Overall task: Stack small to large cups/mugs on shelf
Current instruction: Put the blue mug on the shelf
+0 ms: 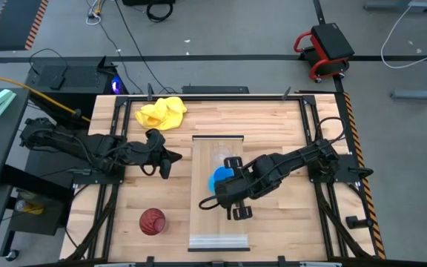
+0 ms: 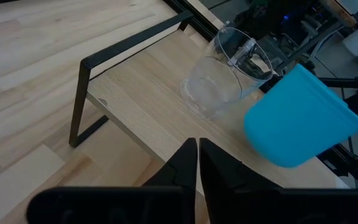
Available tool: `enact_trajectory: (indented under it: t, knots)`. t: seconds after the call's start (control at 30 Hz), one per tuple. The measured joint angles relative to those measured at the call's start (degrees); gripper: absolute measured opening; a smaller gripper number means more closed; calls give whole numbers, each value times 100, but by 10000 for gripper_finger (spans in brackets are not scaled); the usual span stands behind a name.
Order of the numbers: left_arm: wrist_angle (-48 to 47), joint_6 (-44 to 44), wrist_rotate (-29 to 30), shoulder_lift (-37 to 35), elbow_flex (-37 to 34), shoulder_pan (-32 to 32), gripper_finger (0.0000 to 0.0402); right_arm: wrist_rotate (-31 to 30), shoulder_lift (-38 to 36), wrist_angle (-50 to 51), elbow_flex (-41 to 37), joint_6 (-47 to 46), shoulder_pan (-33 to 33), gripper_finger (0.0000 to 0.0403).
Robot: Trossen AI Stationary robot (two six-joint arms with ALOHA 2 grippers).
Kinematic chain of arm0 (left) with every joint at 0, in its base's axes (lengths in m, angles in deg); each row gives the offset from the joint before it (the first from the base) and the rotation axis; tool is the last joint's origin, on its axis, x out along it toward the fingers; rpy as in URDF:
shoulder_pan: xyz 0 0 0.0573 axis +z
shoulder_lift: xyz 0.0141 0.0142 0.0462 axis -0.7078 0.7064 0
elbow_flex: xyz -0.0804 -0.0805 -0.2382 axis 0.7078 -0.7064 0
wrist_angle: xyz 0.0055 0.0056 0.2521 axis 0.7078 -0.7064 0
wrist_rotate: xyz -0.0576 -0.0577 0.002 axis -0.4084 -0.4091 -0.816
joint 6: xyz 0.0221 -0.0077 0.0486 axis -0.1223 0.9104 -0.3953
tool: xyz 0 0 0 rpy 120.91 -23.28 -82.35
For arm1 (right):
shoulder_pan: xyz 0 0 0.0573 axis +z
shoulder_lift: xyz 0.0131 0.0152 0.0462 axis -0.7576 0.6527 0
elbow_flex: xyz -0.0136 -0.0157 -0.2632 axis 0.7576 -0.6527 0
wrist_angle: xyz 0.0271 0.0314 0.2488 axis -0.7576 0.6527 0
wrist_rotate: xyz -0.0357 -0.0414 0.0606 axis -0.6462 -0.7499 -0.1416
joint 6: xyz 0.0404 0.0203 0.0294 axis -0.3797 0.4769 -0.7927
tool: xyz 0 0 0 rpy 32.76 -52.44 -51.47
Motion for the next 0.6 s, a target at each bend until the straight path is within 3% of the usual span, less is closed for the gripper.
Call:
enact_trajectory:
  t: [0.6]
  knots:
    - [2, -7, 2, 0, 0, 0, 27, 190, 0, -92, -5, 44, 80, 3]
